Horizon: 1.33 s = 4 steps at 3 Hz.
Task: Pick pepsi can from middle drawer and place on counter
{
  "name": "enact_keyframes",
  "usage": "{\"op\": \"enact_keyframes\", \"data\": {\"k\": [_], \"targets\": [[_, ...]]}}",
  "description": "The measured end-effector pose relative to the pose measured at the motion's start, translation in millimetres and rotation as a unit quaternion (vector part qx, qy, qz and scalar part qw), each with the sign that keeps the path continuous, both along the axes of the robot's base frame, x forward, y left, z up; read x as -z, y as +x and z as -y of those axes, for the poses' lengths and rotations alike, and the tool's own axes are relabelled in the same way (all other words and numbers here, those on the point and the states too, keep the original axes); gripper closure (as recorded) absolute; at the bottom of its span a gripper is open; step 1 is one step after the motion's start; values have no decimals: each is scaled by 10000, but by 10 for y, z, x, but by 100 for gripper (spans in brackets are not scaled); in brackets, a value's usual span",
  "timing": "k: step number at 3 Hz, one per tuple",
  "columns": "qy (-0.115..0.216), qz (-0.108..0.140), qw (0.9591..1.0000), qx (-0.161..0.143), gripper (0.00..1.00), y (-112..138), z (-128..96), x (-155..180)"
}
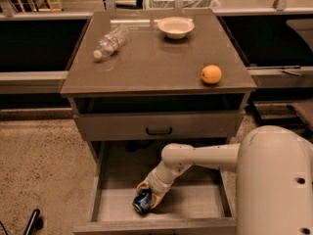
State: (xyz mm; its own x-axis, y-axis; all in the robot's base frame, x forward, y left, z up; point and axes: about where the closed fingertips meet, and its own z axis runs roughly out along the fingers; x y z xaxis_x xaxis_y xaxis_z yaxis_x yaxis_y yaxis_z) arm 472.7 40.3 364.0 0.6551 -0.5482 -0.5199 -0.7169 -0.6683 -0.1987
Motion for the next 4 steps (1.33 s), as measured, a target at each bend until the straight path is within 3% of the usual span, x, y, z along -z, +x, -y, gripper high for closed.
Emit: {"op": "enact_keyframes", "data": {"k": [1,2,3,4], "targets": [[530,220,9983,86,83,23,-14,-302],[1044,554,9923,384,100,33,94,-862],[986,1031,9857,897,100,147,270,-1871],[512,1173,9811,1453,100,322,353,-2473]]}}
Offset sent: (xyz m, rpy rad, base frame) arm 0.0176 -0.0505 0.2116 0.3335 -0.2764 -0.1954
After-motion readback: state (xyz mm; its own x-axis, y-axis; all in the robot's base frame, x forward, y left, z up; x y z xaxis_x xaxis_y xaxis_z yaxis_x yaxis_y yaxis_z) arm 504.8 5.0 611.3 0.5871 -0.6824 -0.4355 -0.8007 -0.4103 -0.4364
